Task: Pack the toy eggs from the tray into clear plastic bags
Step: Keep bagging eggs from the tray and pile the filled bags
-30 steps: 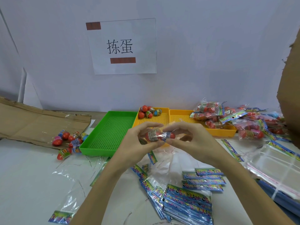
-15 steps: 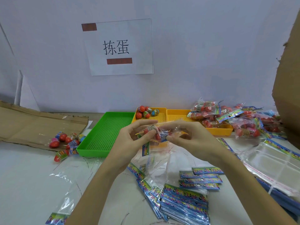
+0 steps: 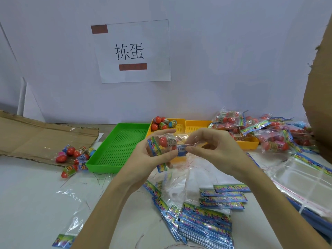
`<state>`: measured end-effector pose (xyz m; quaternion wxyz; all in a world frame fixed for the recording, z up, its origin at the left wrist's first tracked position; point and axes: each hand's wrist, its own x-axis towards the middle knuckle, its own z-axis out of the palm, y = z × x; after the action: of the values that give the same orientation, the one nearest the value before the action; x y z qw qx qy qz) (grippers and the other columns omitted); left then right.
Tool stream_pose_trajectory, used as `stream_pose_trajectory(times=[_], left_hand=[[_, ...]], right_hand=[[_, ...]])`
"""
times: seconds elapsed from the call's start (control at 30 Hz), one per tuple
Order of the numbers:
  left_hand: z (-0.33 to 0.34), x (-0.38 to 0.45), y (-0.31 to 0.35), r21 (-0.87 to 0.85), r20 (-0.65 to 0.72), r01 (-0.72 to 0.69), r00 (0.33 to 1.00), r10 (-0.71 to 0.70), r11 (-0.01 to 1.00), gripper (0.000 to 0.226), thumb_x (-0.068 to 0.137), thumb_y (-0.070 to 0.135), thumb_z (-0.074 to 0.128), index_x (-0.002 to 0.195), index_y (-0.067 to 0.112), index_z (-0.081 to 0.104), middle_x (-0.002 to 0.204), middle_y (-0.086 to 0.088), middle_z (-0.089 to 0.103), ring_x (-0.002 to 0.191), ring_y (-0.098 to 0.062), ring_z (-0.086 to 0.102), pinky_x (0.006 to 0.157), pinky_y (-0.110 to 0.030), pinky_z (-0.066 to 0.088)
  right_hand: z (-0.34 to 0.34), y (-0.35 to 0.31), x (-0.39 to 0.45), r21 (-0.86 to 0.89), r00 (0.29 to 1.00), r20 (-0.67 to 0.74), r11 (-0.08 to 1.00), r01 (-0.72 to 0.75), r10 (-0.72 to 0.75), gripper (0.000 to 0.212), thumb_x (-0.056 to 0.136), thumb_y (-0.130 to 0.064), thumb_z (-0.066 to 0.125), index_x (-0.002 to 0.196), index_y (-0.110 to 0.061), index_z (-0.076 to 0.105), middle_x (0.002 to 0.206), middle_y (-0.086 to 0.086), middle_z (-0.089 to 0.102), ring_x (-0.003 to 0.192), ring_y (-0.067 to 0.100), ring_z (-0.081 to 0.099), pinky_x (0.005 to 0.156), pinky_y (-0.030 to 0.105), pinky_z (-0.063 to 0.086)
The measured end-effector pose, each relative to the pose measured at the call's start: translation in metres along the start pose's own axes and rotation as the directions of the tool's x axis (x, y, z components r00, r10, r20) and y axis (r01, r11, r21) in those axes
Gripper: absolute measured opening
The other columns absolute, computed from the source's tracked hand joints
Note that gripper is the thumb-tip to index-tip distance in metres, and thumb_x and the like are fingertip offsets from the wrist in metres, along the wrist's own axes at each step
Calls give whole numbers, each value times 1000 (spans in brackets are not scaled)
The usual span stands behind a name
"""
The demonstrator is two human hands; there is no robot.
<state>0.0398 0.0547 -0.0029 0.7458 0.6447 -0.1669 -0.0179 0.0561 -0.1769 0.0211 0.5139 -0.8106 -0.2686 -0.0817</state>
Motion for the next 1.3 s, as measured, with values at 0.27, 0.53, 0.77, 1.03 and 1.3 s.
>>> stream_pose_trajectory(times=[0.27, 0.53, 0.77, 1.03, 1.3], left_hand=[[4, -3, -1, -75, 90, 32, 996, -25, 997, 59, 87, 3, 77, 143, 16, 60, 131, -17, 72, 119, -39, 71, 90, -45, 63], [-2, -1, 0, -33, 0, 11, 1000, -11, 999, 54, 82, 10, 87, 133, 17, 68, 127, -13, 75, 116, -36, 73, 94, -52, 62], [-4, -2, 6, 384, -51, -8, 998, 30, 923, 53, 83, 36, 85, 133, 33, 68, 124, 9, 76, 112, -10, 74, 92, -30, 61], [-7, -3, 5, 290, -17, 68, 998, -65, 955, 38, 77, 31, 90, 113, 25, 77, 100, -10, 81, 75, -17, 71, 59, -20, 51], [-21, 3, 1, 166, -433, 35, 900, 41, 986, 38, 81, 18, 88, 115, 15, 71, 92, -9, 81, 83, -24, 80, 66, -29, 64]], right_hand=[[6, -4, -1, 20, 999, 48, 1000, -6, 5, 6, 97, -14, 70, 102, -18, 67, 104, -6, 77, 105, 12, 70, 82, 46, 56], [-3, -5, -1, 8, 992, -108, 998, 61, -59, 11, 95, -10, 72, 101, -19, 75, 92, -9, 78, 93, 11, 74, 79, 31, 60], [10, -9, -4, -268, 960, -60, 931, 249, -274, 17, 97, -7, 68, 99, -22, 74, 95, -15, 71, 94, 10, 61, 75, 27, 48], [28, -15, -5, -243, 903, -193, 911, 334, -383, 23, 100, 0, 62, 114, -17, 72, 101, -11, 73, 104, 15, 62, 84, 29, 52], [47, 21, 10, -258, 997, -76, 966, 2, -22, 30, 109, -29, 49, 136, -25, 62, 145, -10, 55, 134, 4, 48, 114, 30, 42]])
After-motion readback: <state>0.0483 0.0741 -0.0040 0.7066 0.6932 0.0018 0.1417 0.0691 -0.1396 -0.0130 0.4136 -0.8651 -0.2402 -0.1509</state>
